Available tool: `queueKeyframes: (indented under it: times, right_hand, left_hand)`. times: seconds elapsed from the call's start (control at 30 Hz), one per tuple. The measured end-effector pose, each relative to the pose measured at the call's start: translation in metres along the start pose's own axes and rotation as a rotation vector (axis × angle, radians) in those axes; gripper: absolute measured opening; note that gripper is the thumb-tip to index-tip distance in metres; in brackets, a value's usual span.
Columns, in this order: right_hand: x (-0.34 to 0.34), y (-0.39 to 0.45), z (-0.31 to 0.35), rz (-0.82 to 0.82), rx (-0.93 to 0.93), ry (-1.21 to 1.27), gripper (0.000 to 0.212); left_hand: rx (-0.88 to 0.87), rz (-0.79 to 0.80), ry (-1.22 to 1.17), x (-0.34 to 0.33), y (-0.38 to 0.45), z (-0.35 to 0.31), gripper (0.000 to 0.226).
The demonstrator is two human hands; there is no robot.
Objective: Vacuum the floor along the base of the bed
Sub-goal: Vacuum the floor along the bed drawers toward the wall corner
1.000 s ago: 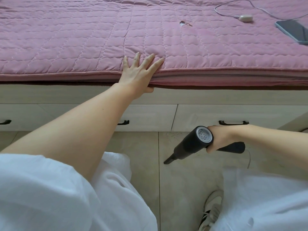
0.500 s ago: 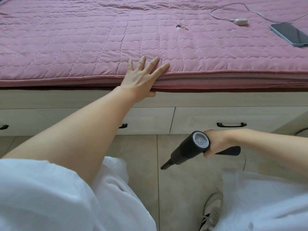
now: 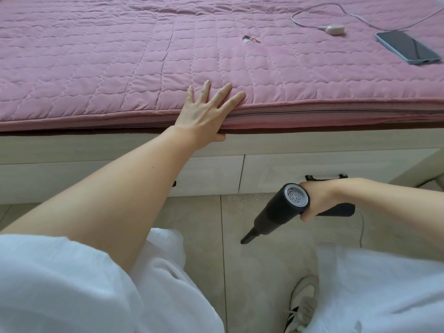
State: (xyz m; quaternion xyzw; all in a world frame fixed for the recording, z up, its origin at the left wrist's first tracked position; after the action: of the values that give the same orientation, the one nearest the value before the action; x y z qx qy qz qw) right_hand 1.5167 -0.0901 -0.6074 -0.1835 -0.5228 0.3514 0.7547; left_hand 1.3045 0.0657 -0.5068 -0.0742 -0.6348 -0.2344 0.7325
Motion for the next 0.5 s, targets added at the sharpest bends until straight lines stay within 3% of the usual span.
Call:
queueKeyframes:
  times: [0.1, 0.5]
  right_hand:
    - [0.0005, -0.0017, 0.0003, -0.015, 0.002, -0.002, 0.019]
    - [0.0061, 0.0048, 0.0065, -0.116, -0.002, -0.043, 0.023]
  left_hand:
    - [-0.002, 0.001, -0.01, 0.0001, 0.0006, -0.0006, 0.107]
    - [-0.005, 0.004, -0.029, 0.0007, 0.0009, 0.0007, 0.106]
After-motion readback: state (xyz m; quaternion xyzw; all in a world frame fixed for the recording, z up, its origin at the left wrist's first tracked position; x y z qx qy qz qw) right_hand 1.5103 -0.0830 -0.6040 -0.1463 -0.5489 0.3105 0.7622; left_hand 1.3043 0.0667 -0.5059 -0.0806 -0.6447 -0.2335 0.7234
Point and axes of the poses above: each hand's wrist, its own y-axis towards the middle knuckle, its own x-axis out of the back of the hand, z = x × y, the point moved 5 cm from there along y, towards the middle knuckle, and after that the axes turned 15 degrees about x, right-handed, at the moved point
